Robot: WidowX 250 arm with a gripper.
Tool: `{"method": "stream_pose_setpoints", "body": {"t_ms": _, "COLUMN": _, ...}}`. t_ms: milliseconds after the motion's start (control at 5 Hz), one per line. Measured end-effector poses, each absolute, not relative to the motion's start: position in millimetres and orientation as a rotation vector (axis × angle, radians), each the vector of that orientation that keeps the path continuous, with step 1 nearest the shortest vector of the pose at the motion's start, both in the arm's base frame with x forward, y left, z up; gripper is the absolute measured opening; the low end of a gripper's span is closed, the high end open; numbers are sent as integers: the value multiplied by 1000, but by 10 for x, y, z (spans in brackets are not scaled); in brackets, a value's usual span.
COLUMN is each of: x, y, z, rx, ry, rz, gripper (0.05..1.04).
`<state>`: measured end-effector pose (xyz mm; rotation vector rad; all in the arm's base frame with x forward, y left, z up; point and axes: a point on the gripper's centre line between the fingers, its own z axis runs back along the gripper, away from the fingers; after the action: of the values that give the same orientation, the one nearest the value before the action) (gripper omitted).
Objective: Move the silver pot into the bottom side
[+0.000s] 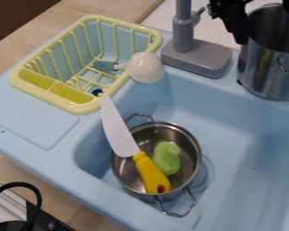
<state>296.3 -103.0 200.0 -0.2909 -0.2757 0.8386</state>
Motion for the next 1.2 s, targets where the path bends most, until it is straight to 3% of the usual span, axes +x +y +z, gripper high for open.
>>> {"method": "stream_pose_setpoints", "body": {"t_ms": 400, "x": 2963, "y": -1006, "z": 1809, "rx": -255, "ry": -292, "rz": 848, "gripper": 980}}
{"method": "stream_pose_setpoints", "body": {"t_ms": 800, "x": 2893, "y": -981, "z": 1928, "rx": -276, "ry": -360, "rz": 863, "gripper": 980}}
{"method": "stream_pose_setpoints", "body": {"t_ms": 1000, "x": 2928, "y": -988, "z": 1746, "rx": -227, "ry": -317, "rz": 871, "gripper": 980}}
{"method": "stream_pose_setpoints", "body": {"t_ms": 1200, "x": 2990, "y": -992, "z": 1750, "rx": -252, "ry": -339, "rz": 872, "gripper": 980}}
